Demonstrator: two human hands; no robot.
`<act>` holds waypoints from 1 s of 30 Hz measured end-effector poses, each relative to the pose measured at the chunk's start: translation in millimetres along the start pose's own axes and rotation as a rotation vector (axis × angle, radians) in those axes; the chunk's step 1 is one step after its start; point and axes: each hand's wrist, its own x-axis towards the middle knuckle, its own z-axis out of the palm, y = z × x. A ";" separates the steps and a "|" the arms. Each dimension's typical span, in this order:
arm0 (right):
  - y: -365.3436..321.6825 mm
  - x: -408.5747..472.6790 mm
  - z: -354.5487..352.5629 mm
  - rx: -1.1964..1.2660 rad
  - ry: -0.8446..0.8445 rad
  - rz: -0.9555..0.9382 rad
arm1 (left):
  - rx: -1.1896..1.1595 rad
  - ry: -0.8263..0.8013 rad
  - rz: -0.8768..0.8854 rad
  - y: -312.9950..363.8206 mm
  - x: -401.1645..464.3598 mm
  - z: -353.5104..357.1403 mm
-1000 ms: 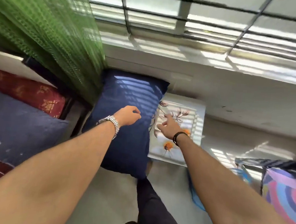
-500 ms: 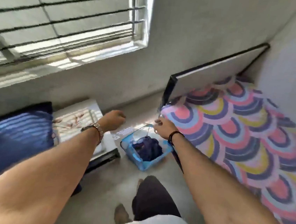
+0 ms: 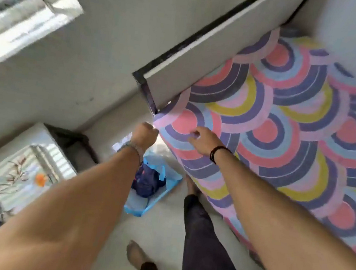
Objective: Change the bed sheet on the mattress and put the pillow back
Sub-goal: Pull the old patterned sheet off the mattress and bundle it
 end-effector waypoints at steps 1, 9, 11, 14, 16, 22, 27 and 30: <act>6.9 28.1 -3.3 -0.010 -0.012 -0.004 | -0.007 0.017 -0.043 2.8 25.6 11.4; 66.0 187.0 -16.4 -0.156 -0.130 -0.044 | 0.101 0.094 -0.119 -13.6 167.7 71.3; 72.6 200.4 -14.8 -0.147 -0.154 -0.048 | 0.159 0.133 -0.117 -9.3 177.8 73.4; 71.0 207.6 -11.8 -0.107 -0.163 -0.077 | 0.246 0.172 -0.112 -7.7 184.8 70.4; 67.2 208.7 -11.7 -0.116 -0.163 -0.073 | 0.266 0.194 -0.146 -9.3 189.1 65.6; 64.2 195.3 -19.7 -0.037 -0.030 -0.053 | 0.021 0.296 -0.222 4.0 169.9 54.7; 54.5 134.7 -30.1 -0.093 -0.101 -0.043 | -0.462 -0.034 -0.165 31.3 91.4 45.1; 35.4 87.9 -47.5 -0.111 -0.021 -0.167 | -0.728 -0.368 -0.175 73.8 32.6 37.3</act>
